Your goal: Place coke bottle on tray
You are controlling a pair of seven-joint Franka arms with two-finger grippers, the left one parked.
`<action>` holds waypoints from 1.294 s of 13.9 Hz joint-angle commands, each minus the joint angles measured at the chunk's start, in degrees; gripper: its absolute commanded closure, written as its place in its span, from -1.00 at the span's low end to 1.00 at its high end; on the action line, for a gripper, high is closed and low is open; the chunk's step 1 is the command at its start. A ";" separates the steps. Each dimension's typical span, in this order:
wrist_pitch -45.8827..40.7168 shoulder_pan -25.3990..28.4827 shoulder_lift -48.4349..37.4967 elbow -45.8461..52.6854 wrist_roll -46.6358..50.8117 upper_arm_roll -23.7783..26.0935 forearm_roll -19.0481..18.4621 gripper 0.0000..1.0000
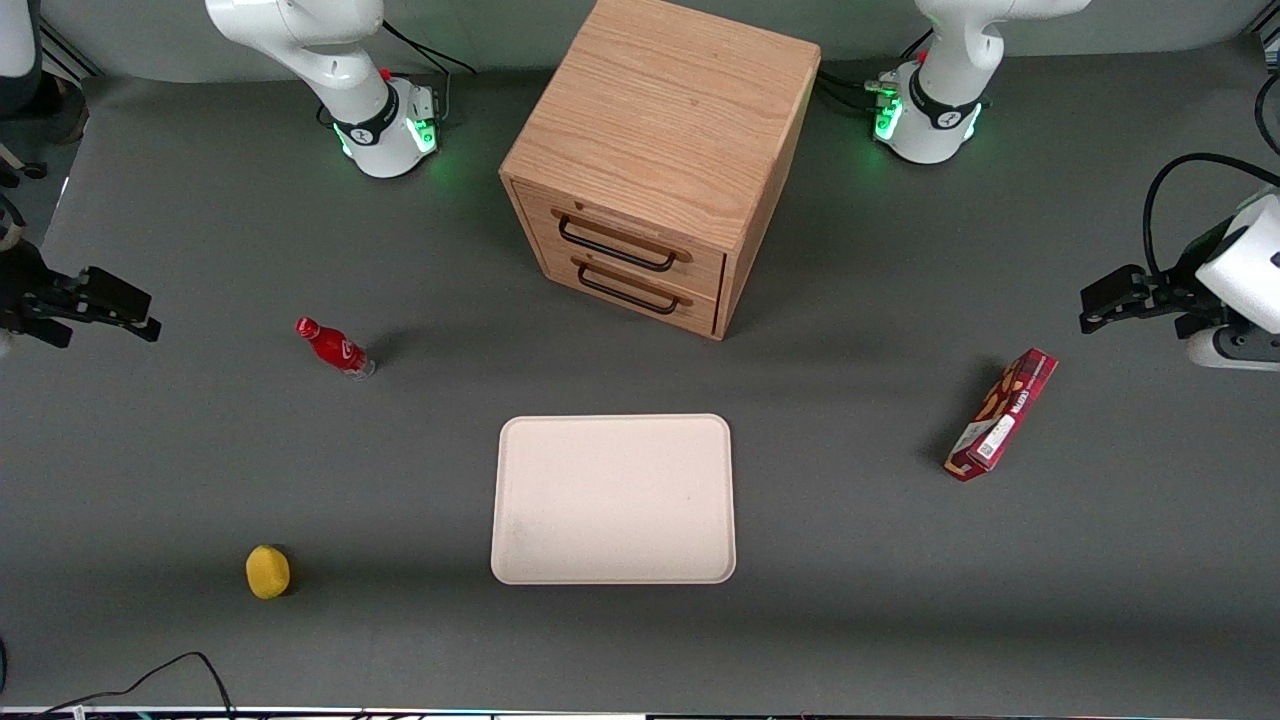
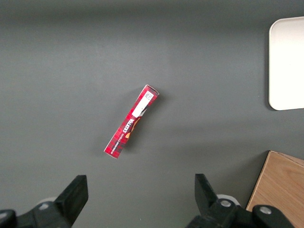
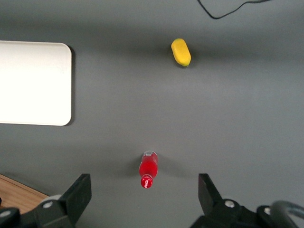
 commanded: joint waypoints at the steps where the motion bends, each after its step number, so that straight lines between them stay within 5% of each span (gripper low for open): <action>1: 1.75 0.48 3.80 0.54 1.02 0.09 -0.76 -1.00; 10: 10.28 0.75 10.40 -3.23 1.20 0.26 0.03 -1.00; 18: 23.00 0.13 3.83 -23.42 1.20 4.31 0.12 -0.91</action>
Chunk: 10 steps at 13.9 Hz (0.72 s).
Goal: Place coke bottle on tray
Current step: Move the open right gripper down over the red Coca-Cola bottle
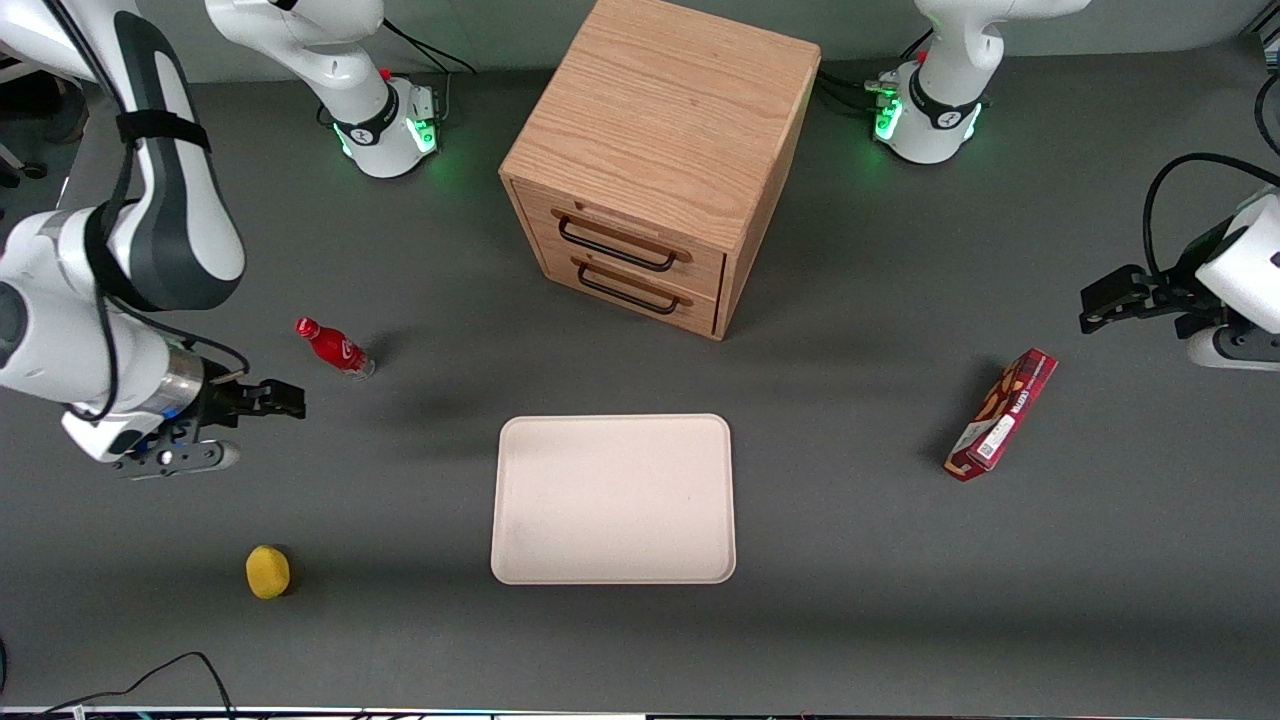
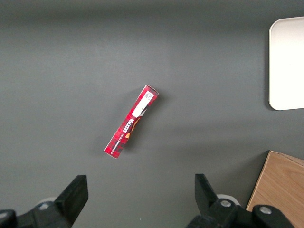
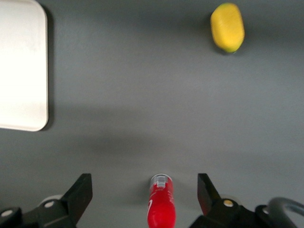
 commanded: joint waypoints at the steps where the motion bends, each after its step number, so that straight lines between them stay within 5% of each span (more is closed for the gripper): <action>1: 9.33 -0.50 -8.64 -14.54 1.14 1.04 0.06 -0.91; 5: 17.55 -0.68 -14.63 -27.50 0.97 1.22 -0.02 -0.90; 10: 19.31 -1.56 -19.47 -34.28 0.62 1.22 -0.02 -0.58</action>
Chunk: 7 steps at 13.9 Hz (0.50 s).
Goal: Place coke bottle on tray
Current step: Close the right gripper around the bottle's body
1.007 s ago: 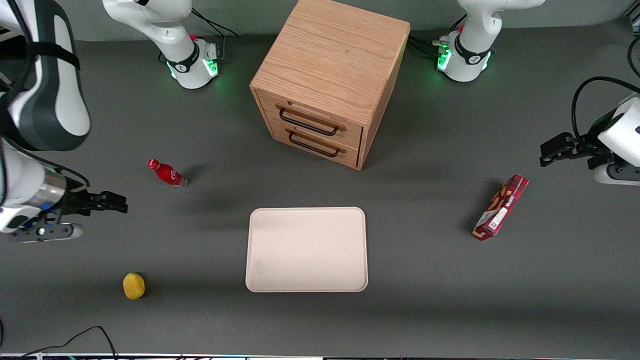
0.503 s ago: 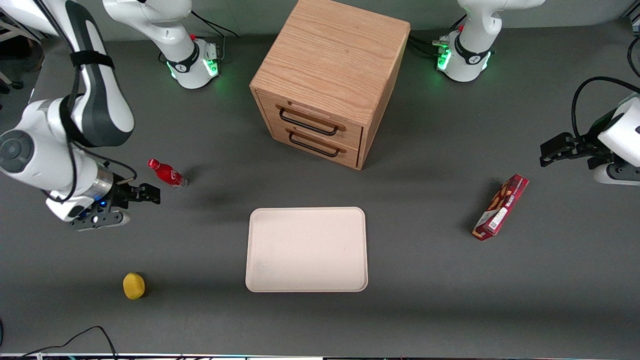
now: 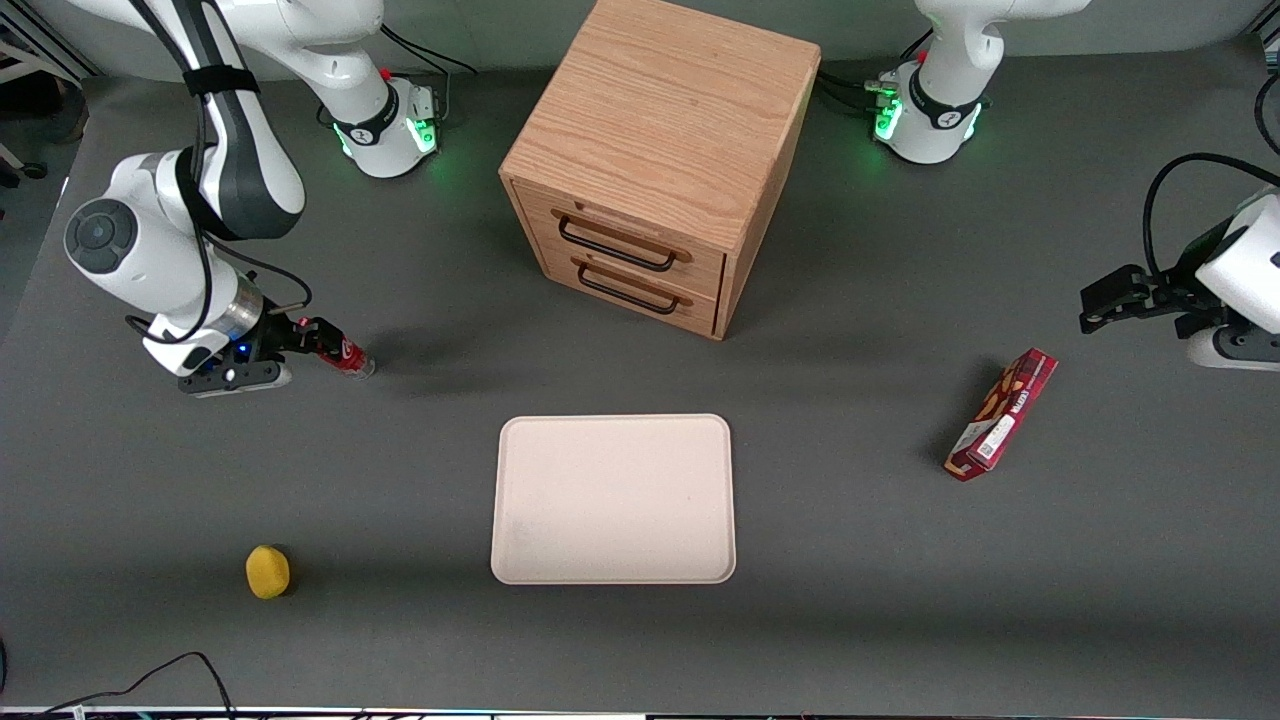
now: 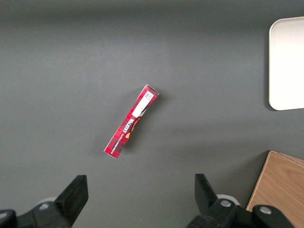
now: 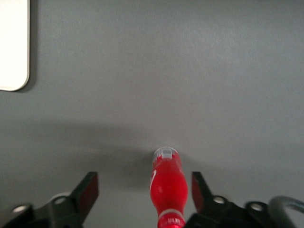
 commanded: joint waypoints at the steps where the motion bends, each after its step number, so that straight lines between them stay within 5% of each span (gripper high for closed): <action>1: 2.48 -1.23 -4.05 -5.29 0.51 0.77 -0.02 -0.53; 7: 10.21 -2.46 -4.67 -11.26 -1.16 0.77 -0.02 -0.43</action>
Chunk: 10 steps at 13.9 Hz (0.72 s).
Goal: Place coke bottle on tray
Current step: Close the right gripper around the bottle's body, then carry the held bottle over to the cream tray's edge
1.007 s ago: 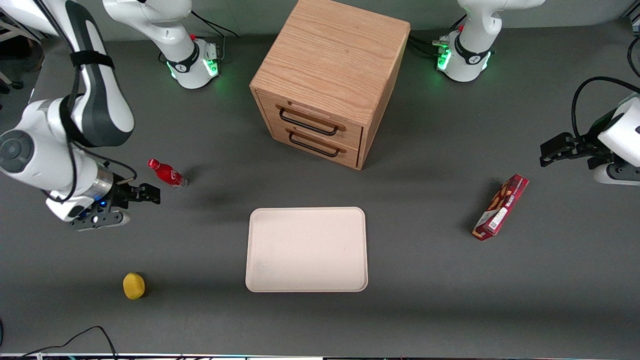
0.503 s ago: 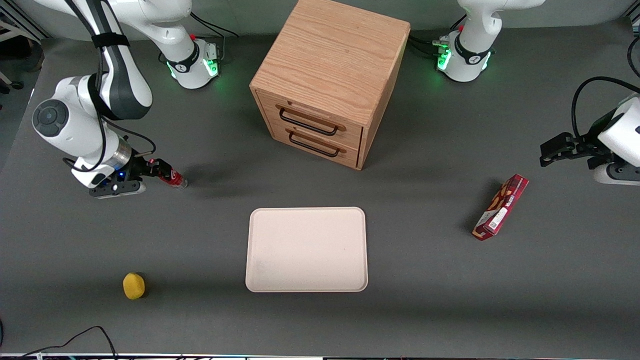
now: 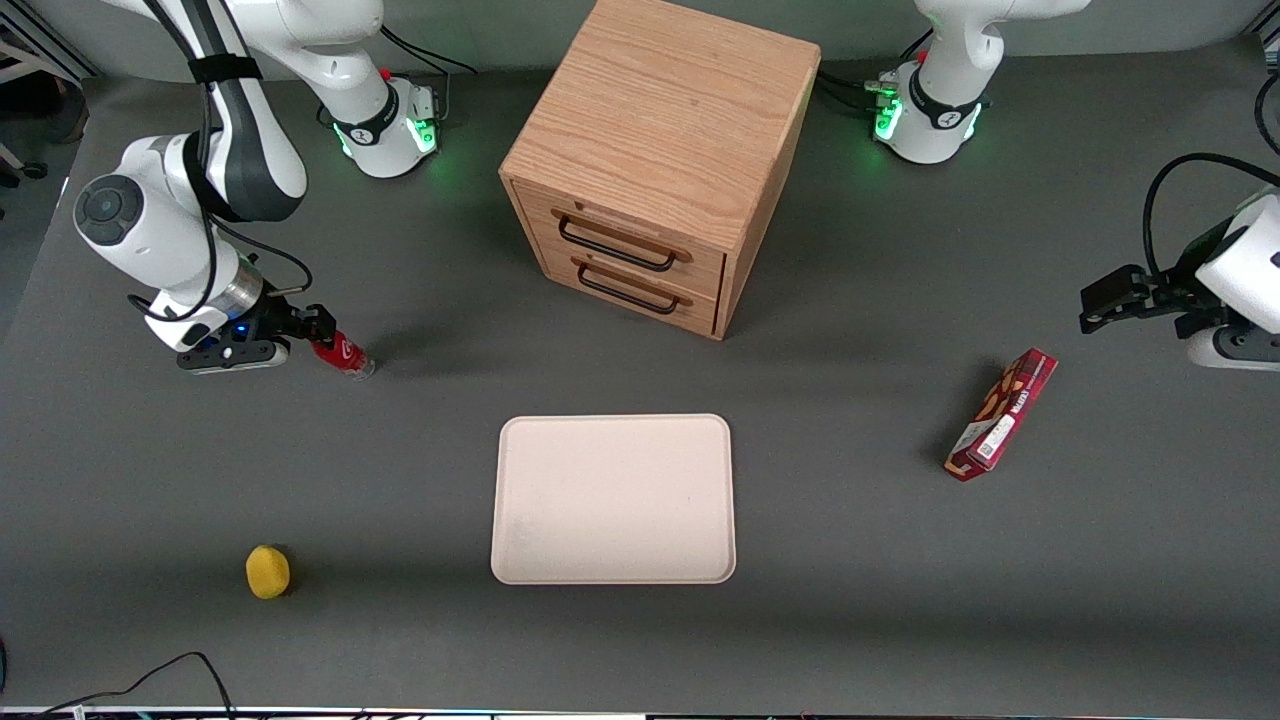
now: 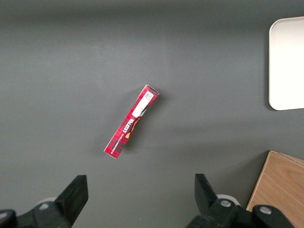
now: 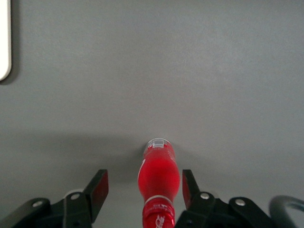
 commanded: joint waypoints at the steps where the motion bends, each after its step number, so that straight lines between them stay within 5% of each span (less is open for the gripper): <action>1: 3.58 -0.97 -2.11 -3.92 -1.13 0.77 -0.02 -0.41; 8: 3.32 -2.47 -3.95 -6.04 -1.48 0.94 -0.02 0.25; 10: 3.32 -2.91 -4.22 -6.04 -2.27 0.94 0.07 0.66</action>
